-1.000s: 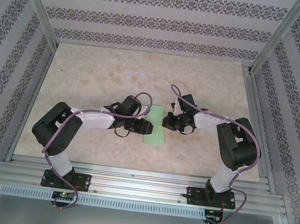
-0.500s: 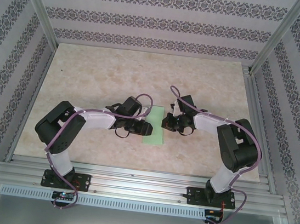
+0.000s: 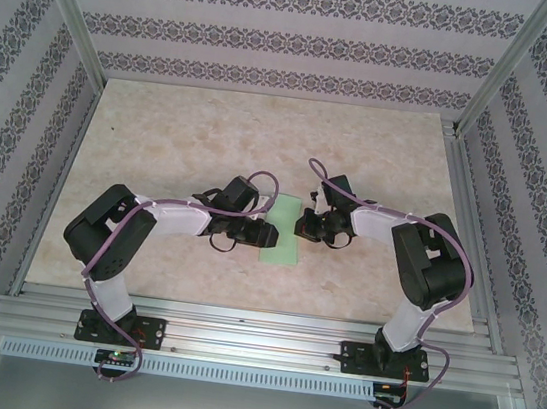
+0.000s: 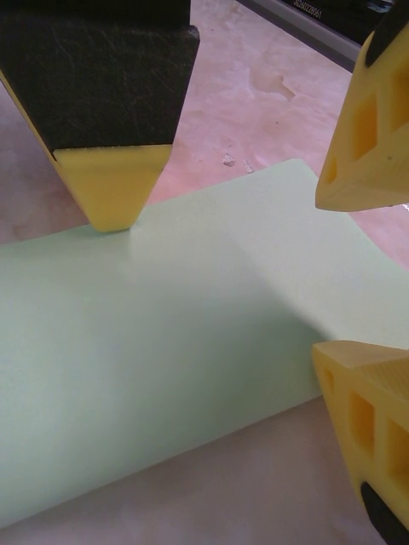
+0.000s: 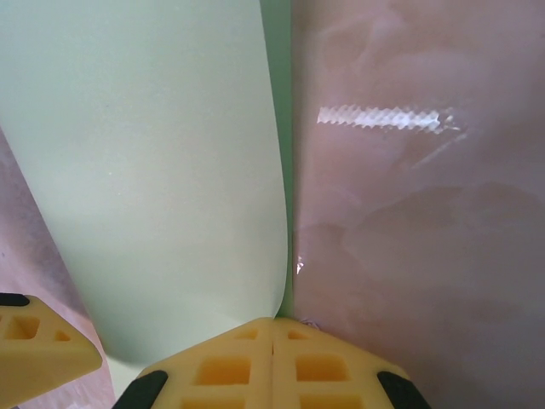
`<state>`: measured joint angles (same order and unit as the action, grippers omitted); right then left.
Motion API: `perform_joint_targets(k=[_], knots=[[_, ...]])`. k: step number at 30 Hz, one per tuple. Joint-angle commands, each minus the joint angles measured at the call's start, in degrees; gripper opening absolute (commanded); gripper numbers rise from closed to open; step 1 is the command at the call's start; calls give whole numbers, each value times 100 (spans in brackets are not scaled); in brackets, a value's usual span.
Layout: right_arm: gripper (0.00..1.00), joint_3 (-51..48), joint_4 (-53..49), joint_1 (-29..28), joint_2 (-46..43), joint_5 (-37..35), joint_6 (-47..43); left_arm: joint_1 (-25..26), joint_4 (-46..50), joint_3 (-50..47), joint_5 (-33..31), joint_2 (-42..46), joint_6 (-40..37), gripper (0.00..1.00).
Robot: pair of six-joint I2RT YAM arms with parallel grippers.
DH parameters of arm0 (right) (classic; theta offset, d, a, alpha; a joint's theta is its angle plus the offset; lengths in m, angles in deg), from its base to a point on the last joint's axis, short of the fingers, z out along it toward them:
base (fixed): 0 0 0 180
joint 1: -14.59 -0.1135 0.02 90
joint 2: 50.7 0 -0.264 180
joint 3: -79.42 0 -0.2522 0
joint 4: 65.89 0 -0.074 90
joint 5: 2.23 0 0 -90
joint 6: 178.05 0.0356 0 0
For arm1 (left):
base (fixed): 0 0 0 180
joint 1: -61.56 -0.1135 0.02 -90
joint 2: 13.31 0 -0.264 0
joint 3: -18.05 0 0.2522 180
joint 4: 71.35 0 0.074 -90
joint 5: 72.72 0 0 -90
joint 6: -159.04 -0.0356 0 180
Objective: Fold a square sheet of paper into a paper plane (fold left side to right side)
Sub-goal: Hold the square sheet of paper at the center of the table.
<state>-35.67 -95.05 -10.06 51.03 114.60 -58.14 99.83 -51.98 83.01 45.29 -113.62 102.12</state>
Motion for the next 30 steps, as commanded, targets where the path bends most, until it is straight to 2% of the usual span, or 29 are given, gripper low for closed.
perform_joint_targets(k=[1,10,30], knots=[[3,37,-82,-16,145,-231,-12,-46,-188,41,91,33,-54,45],[3,261,-212,3,84,-117,-25,-47,-157,25,47,6,-68,45],[3,342,-510,-8,386,-334,-99,-47,-189,5,73,136,-56,46]])
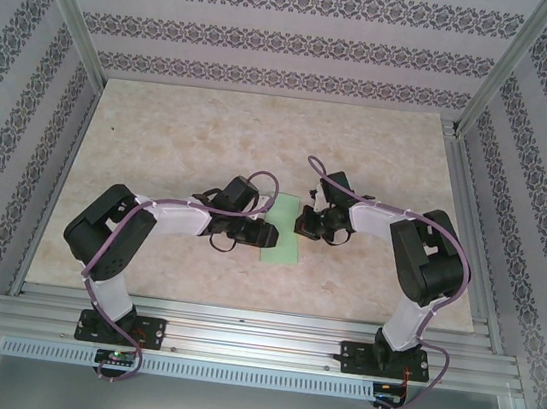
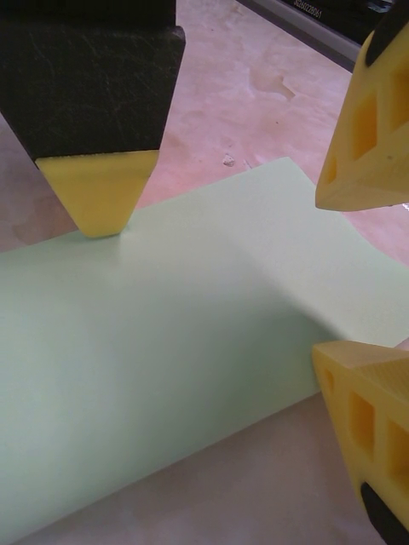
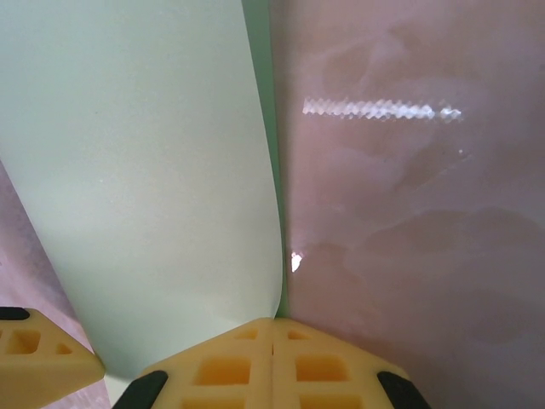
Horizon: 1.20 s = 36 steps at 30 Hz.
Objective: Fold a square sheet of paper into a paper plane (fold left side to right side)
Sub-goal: Hold the square sheet of paper at the center of the table.
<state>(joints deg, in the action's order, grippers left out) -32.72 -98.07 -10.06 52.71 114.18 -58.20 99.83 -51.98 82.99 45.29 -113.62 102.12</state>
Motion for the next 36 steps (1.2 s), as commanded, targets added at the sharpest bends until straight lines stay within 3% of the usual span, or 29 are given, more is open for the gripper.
perform_joint_targets(k=[1,9,21,29,31,36], knots=[[3,51,-244,-14,238,-324,-107,-53,-183,20,74,188,-56,46],[3,134,-605,-40,354,-557,-269,-99,-329,211,201,406,30,47],[3,144,-619,-71,356,-559,-260,-64,-659,613,512,-615,111,45],[3,185,-517,-67,292,-424,-212,6,-301,525,178,-829,-104,45],[5,245,-505,-45,188,-353,-182,15,-296,419,120,-849,-109,45],[18,434,-696,96,-347,-333,-127,48,-340,177,16,-887,-72,44]])
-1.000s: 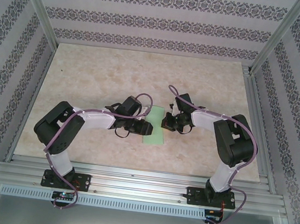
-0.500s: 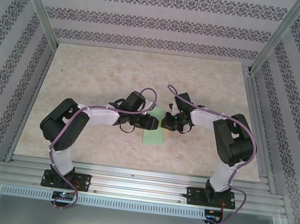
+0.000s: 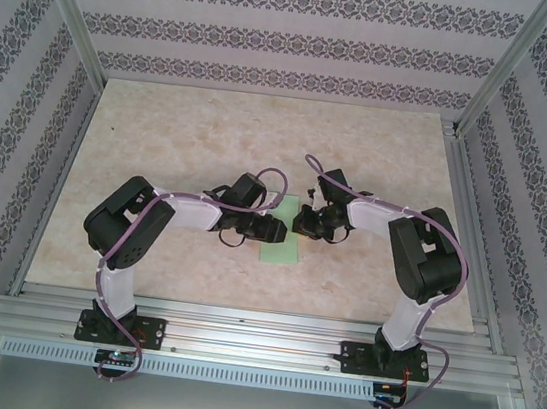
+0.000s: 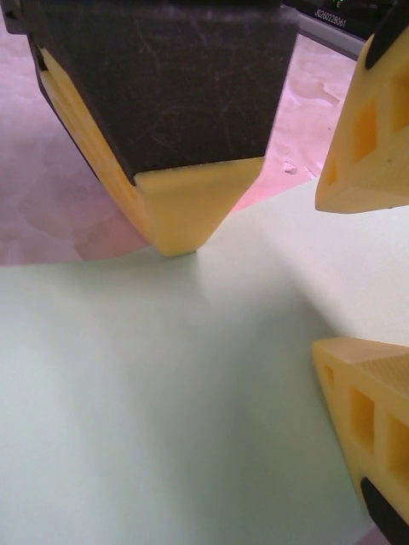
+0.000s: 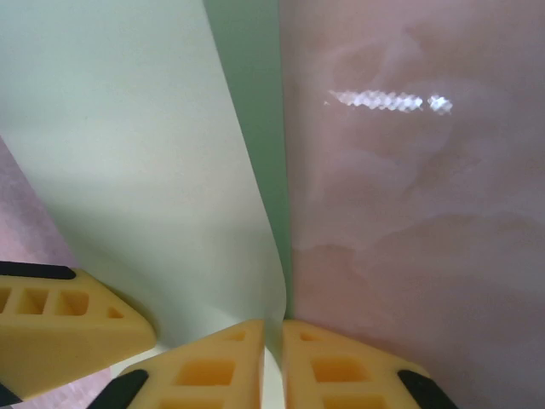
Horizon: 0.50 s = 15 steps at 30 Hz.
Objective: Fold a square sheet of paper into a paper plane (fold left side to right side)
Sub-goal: Hold the square sheet of paper at the center of the table.
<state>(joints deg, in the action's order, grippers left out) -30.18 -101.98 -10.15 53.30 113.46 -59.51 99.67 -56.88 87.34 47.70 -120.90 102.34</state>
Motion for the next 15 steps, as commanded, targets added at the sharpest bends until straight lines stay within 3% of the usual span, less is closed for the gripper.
perform_joint_targets(k=[1,5,10,15], knots=[[21,197,-377,139,-544,-313,-1,65,116,-299,-235,-172,-78,44],[23,37,-547,162,-967,-312,9,93,43,-347,-228,-194,-22,44],[11,-657,-39,-101,-1237,96,538,109,0,-306,-258,-226,44,44],[10,-1098,399,-382,-1251,204,932,109,7,-276,-315,-245,154,43]])
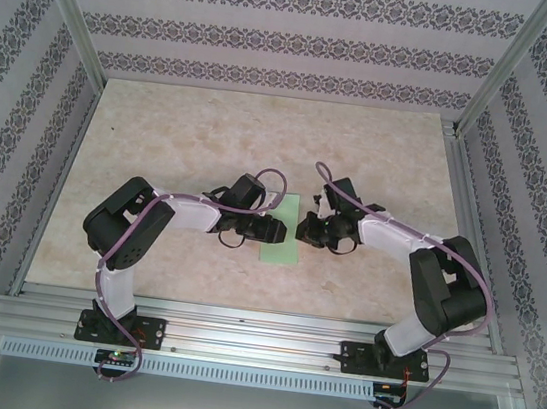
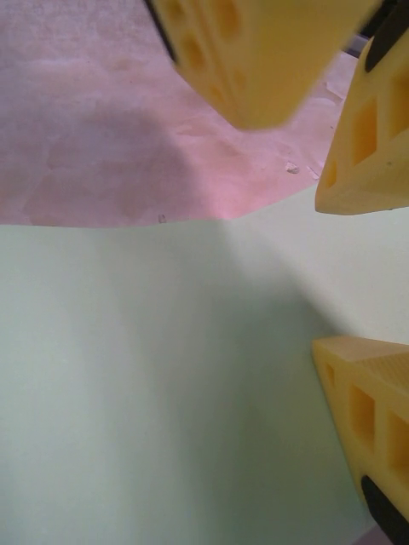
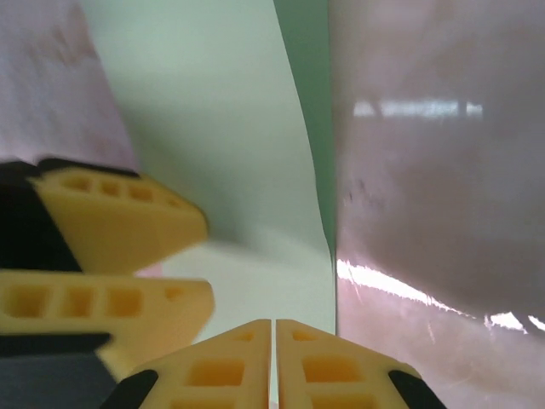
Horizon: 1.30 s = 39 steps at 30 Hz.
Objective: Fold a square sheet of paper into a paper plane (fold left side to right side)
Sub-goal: Hold the square sheet of paper at the center of the table.
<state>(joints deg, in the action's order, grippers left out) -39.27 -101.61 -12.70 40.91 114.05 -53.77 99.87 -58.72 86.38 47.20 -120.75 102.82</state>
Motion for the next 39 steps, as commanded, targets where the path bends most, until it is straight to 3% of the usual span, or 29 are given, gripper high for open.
perform_joint_targets(k=[1,12,24,30,39], knots=[[10,-241,415,-149,-4,155,391,89,200,-179,-283,-260,134,43],[10,-217,539,-233,503,130,357,90,146,-162,-418,-373,510,41],[12,-20,136,-211,144,-136,211,91,218,-149,-532,-450,601,40],[12,17,157,-251,449,-55,177,90,216,-130,-526,-445,601,40],[11,227,-564,-286,879,-795,-191,7,195,45,-454,-358,587,43]])
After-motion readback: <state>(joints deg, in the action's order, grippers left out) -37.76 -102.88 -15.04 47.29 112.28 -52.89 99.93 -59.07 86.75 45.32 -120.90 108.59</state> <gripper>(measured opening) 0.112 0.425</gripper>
